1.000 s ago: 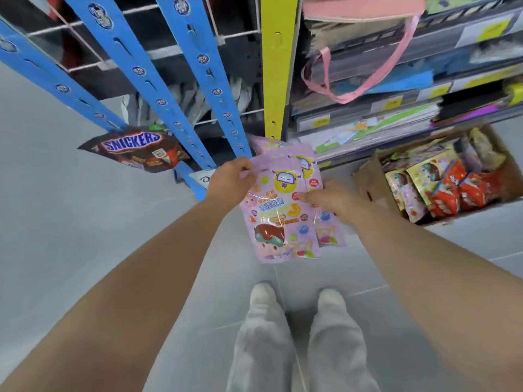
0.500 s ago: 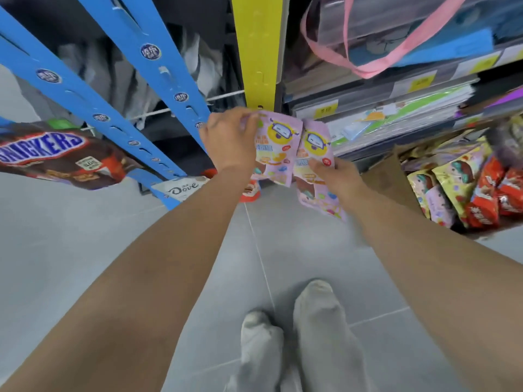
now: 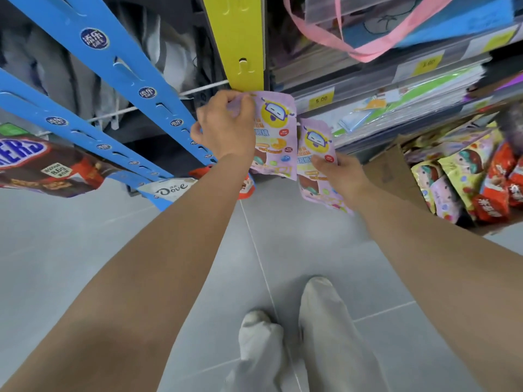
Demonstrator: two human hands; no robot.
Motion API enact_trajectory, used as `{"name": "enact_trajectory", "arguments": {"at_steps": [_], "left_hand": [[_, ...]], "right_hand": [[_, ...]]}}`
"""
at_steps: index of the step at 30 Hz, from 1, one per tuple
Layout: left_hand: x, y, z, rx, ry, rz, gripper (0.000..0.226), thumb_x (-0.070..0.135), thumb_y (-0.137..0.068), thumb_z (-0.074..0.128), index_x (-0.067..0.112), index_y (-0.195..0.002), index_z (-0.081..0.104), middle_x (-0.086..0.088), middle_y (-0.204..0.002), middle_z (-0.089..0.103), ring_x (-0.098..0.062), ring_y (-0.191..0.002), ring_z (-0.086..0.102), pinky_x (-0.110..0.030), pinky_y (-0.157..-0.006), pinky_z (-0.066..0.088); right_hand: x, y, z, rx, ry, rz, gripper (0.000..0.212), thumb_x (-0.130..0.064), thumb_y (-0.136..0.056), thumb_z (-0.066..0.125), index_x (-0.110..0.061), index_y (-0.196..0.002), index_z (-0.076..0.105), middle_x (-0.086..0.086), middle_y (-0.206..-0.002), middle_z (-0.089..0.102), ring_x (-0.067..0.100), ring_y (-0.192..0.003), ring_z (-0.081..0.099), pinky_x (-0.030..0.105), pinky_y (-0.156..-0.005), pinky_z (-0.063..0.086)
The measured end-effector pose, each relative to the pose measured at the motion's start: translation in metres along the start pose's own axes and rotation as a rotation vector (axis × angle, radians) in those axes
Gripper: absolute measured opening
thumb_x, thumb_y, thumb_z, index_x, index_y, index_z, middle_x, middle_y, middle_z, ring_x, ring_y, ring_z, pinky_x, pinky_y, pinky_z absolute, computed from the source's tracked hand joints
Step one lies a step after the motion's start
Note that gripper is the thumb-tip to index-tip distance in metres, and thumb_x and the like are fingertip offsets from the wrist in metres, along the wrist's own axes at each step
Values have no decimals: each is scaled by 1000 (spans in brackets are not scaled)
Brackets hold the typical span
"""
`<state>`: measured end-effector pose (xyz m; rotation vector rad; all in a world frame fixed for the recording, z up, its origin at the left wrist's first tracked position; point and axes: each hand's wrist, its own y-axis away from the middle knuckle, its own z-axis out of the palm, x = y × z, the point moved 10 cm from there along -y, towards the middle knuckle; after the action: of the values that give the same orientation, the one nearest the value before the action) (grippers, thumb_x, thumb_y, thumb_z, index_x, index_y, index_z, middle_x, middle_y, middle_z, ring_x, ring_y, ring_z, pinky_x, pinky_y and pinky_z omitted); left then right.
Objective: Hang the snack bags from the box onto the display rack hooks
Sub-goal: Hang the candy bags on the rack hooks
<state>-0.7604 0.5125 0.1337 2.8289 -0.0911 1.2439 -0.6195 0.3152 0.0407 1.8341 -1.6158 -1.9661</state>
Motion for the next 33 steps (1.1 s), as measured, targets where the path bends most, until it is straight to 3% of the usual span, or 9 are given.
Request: {"name": "enact_trajectory", "arguments": {"at_steps": [2,5,9,12,16,22,26,29,33], "left_hand": [[-7,-1,5,-68,75,-202,16,31,-79,58,26,-64,56,10,-70,54,-17,-95,53,-36,-95,26],[-17,-6,16,-157,252,-458,16,31,-59,56,17,-55,49,-8,-90,68,-30,-84,55,-43,-82,40],[-24,-8,25,-199,251,-549,11,24,-64,55,17,-61,47,-12,-96,67,-32,-91,57,-34,-71,37],[-20,-4,20,-183,200,-494,19,26,-71,55,19,-58,44,-8,-86,66,-35,-105,56,-43,-86,44],[-12,-1,14,-188,-96,-372,18,31,-84,46,19,-89,58,0,-115,59,-22,-129,36,-46,-116,11],[3,21,3,-153,-127,-4,50,30,-84,56,4,-124,44,-10,-140,41,-26,-142,18,-35,-114,19],[15,36,-28,-105,-74,86,50,17,-81,60,2,-126,44,-12,-126,48,-29,-120,41,-33,-99,33],[35,54,-31,-276,51,237,43,15,-79,58,6,-120,50,-8,-116,56,-26,-110,51,-40,-97,41],[55,82,-16,-555,-134,504,54,13,-82,62,11,-134,46,-8,-134,52,-28,-126,44,-40,-108,30]], "right_hand": [[6,2,0,-7,-56,30,20,-12,-91,59,-3,-108,65,12,-88,72,10,-69,65,26,-77,58],[9,6,-8,64,-53,67,16,-10,-92,55,-3,-103,65,-12,-40,57,-6,-33,49,6,-38,40],[-2,14,-13,95,56,24,22,-11,-92,54,0,-106,66,7,-79,60,-3,-39,50,3,-35,33],[-7,20,-15,95,41,21,24,-10,-92,55,1,-110,65,15,-94,62,3,-53,54,2,-36,34],[-9,27,-24,100,-40,24,25,-7,-93,53,1,-114,63,10,-92,57,-2,-45,55,3,-36,37],[-20,42,-54,257,206,-42,21,-13,-90,56,-4,-106,65,13,-97,67,19,-82,56,15,-59,47],[-30,58,-66,280,196,-14,21,-7,-87,57,-4,-106,65,14,-96,66,25,-88,62,13,-59,45],[-33,70,-53,131,80,83,19,0,-84,60,-8,-100,66,7,-82,61,13,-68,64,14,-49,49],[-46,77,-44,76,257,137,29,-9,-82,69,-5,-110,66,8,-96,62,22,-92,60,26,-71,45]]}}
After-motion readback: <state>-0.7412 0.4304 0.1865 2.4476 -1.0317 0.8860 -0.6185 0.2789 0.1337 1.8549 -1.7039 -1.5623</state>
